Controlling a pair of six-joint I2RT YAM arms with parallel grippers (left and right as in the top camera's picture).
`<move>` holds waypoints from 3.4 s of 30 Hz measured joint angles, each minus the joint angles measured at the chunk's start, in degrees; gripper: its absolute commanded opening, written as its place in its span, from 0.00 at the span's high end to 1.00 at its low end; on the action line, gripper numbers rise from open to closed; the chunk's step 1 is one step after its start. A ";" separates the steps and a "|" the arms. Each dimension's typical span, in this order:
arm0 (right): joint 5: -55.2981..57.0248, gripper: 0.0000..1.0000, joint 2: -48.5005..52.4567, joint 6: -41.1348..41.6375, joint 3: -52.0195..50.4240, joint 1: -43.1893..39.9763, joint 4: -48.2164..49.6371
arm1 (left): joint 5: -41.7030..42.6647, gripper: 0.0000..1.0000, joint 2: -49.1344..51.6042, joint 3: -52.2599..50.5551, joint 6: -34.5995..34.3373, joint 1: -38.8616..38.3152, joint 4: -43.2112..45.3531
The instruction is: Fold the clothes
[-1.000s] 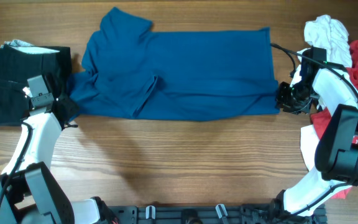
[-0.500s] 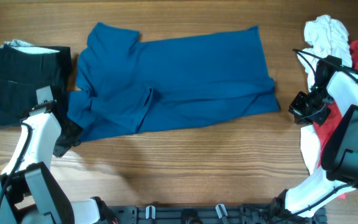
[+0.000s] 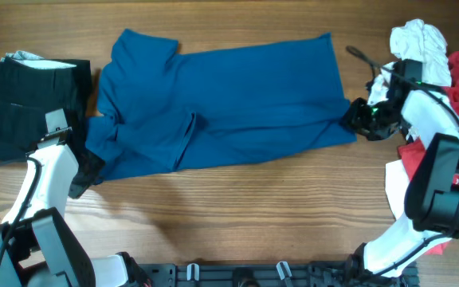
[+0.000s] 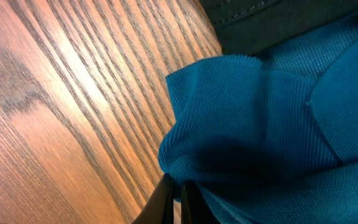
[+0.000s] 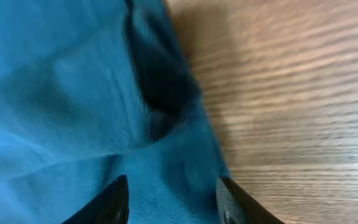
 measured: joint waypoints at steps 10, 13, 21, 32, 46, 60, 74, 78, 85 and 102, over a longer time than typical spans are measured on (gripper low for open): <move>8.50 0.96 0.07 1.81 -2.23 1.22 0.68 | 0.02 0.96 0.00 0.00 0.00 0.00 0.02; 8.98 0.96 0.07 2.01 -2.08 1.27 -1.70 | 0.00 0.96 0.00 0.00 0.00 0.00 0.02; 21.16 0.96 0.07 15.32 -3.02 -1.88 -15.96 | -0.02 0.96 0.00 0.00 -0.20 0.00 -5.86; 25.75 0.96 -2.49 20.11 -7.96 -3.74 -16.13 | -0.22 0.96 -1.92 -0.04 -0.22 0.00 -9.20; 16.26 0.64 -13.64 10.91 -9.99 -4.66 -10.95 | 8.59 0.34 -16.70 -0.13 -0.90 -0.63 -7.34; 9.81 0.52 -13.64 6.67 -9.99 -3.67 -11.21 | 16.02 0.24 -4.02 -0.11 1.38 -16.92 1.64; 10.40 0.64 -13.60 7.30 -11.41 -3.67 -5.27 | 16.61 0.24 -0.22 -0.11 1.38 -17.00 2.91; 9.70 0.96 -13.51 7.87 -14.19 -3.67 -2.97 | 16.61 0.25 -0.22 -0.11 1.38 -17.00 2.91; 4.35 0.92 -13.51 7.45 -14.21 -3.67 2.51 | 16.61 0.25 -0.22 -0.11 1.38 -17.00 3.28; -10.88 0.65 -18.18 2.38 -4.74 -2.93 -8.39 | 16.61 0.25 -0.22 -0.11 1.38 -17.00 3.37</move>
